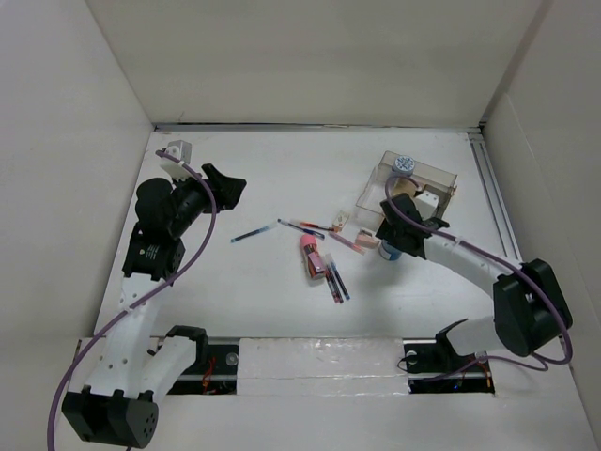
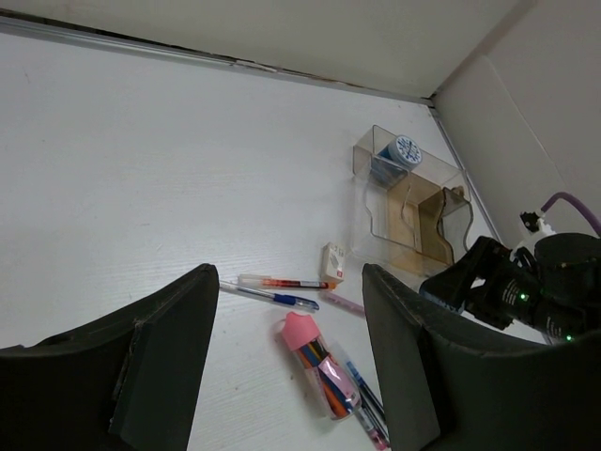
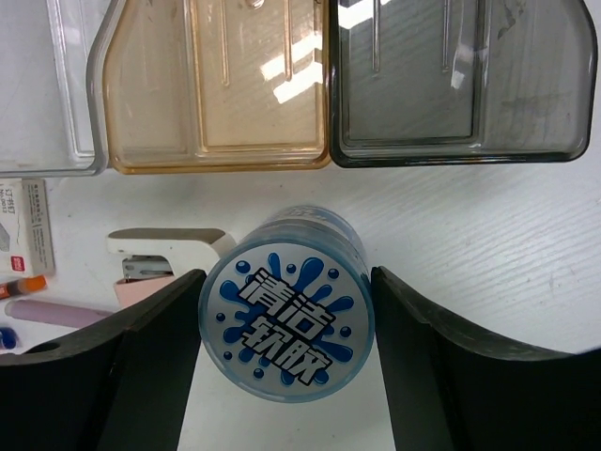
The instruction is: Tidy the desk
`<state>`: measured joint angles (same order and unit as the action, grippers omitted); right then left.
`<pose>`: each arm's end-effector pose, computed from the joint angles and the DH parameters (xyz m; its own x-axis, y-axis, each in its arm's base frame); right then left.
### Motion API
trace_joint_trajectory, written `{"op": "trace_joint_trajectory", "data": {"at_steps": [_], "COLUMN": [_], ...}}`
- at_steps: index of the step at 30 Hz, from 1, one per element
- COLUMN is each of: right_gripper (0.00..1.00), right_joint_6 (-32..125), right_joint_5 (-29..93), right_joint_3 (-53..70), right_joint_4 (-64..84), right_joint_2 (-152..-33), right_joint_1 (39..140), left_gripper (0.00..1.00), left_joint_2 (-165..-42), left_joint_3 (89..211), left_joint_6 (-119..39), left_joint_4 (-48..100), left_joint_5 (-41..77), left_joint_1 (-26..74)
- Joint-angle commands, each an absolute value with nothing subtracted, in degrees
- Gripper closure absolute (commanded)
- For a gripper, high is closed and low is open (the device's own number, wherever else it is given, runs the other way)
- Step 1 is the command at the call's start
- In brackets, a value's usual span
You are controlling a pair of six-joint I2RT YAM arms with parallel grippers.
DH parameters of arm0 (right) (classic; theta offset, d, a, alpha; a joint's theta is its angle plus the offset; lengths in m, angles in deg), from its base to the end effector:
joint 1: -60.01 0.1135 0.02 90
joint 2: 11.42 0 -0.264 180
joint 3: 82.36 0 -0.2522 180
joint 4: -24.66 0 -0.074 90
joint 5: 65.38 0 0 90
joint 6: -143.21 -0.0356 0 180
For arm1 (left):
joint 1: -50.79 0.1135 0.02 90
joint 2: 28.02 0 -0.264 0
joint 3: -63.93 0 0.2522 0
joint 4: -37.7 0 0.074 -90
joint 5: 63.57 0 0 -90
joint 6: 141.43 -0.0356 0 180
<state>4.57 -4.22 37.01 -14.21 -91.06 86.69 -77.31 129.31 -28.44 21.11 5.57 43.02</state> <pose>0.2462 0.1045 0.2020 -0.6233 0.4226 -0.6580 0.4595 0.8787 0.1291 0.1939 -0.0392 0.3826 -0.1951 -0.3417 -0.9193 0.4377 0.8085 -0.3934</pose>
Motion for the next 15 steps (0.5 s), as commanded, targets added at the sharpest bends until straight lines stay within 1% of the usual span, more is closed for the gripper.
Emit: {"op": "trace_joint_trajectory", "data": {"at_steps": [1, 4, 5, 9, 13, 14, 15], "right_gripper": [0.50, 0.50, 0.50, 0.49, 0.49, 0.49, 0.49], "right_joint_6": [5.5, 6.5, 7.9, 12.7, 12.2, 11.5, 10.9], "right_joint_5": [-2.6, -2.7, -3.2, -5.1, -0.3, 1.1, 0.1], "right_joint_3": [34.1, 30.9, 30.1, 27.0, 23.0, 22.5, 20.7], "right_joint_4": [-15.2, -15.8, -15.2, -7.4, -0.1, 1.1, 4.9], "right_joint_2": [-87.0, -81.6, -77.7, -73.6, -78.7, -80.0, -83.7], "right_joint_1": [87.7, 89.2, 89.2, 86.6, 76.1, 74.8, 72.5], "left_gripper": [0.41, 0.41, 0.41, 0.41, 0.41, 0.41, 0.41], "left_joint_2": [-76.1, -76.4, -76.5, -76.1, -76.1, -76.0, -76.0], "left_joint_3": [129.6, 129.8, 129.8, 129.6, 129.4, 129.2, 129.3], "left_joint_6": [-28.5, -28.4, -28.4, -28.1, -27.8, -27.8, -27.7], "left_joint_4": [23.2, 23.4, 23.4, 23.5, 23.5, 23.5, 25.0], "left_joint_5": [4.9, 4.5, 4.5, 4.1, 3.7, 3.5, 3.3], "left_joint_1": [43.2, 43.2, 43.2, 43.2, 43.2, 43.2, 43.2]}}
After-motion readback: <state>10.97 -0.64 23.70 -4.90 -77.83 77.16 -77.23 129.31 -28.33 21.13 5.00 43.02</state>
